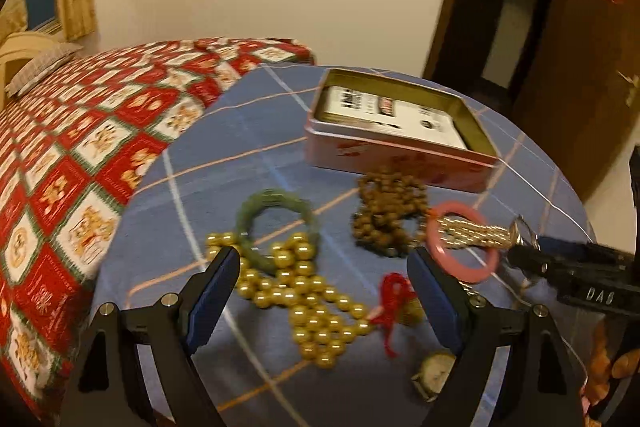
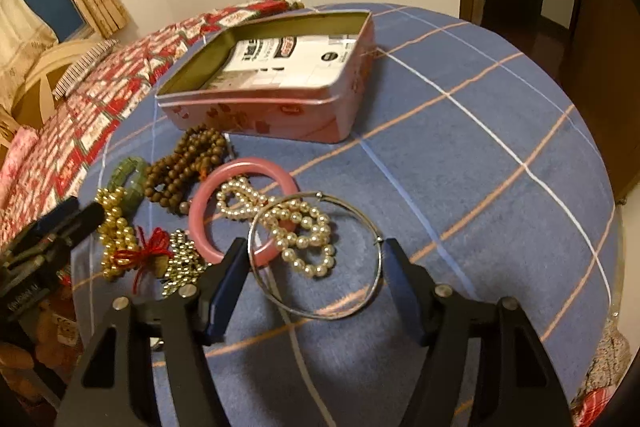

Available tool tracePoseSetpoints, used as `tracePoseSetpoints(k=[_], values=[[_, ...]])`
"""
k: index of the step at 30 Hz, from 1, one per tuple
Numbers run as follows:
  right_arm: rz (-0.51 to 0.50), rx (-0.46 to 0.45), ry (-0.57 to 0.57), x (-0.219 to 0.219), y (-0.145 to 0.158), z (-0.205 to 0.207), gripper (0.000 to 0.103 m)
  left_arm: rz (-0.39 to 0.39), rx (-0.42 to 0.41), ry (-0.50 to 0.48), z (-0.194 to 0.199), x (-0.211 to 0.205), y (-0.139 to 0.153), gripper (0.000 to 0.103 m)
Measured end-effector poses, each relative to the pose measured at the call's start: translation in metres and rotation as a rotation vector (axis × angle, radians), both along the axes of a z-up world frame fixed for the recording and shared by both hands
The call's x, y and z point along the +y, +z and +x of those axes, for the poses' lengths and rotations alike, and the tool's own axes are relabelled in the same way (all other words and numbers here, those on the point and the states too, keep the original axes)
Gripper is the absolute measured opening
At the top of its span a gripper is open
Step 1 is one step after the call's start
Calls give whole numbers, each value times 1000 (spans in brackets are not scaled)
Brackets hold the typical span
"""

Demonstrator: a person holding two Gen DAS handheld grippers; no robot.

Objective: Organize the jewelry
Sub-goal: 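Grasp the brown wooden bead strand with the left tool while the right tool grasps the silver bangle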

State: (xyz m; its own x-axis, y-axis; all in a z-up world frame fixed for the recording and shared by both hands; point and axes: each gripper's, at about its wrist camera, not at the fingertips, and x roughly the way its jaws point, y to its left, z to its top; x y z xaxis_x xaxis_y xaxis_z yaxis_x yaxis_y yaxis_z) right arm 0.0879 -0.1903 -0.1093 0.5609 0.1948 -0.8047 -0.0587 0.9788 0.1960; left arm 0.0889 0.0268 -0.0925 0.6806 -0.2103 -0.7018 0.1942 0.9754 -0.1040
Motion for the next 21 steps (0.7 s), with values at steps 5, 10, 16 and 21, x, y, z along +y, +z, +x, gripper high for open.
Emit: tracePoseSetpoints(k=[5, 10, 16, 21], values=[[34, -73, -56, -11, 24, -6, 70, 9, -9, -16, 14, -15, 6, 86], [-4, -160, -104, -9, 44, -6, 70, 97, 34, -36, 50, -42, -9, 79], [-14, -180, -99, -4, 48, 1, 70, 136, 132, -67, 72, -56, -31, 45], [-1, -174, -97, -6, 46, 9, 70, 122, 123, -93, 74, -60, -31, 31]])
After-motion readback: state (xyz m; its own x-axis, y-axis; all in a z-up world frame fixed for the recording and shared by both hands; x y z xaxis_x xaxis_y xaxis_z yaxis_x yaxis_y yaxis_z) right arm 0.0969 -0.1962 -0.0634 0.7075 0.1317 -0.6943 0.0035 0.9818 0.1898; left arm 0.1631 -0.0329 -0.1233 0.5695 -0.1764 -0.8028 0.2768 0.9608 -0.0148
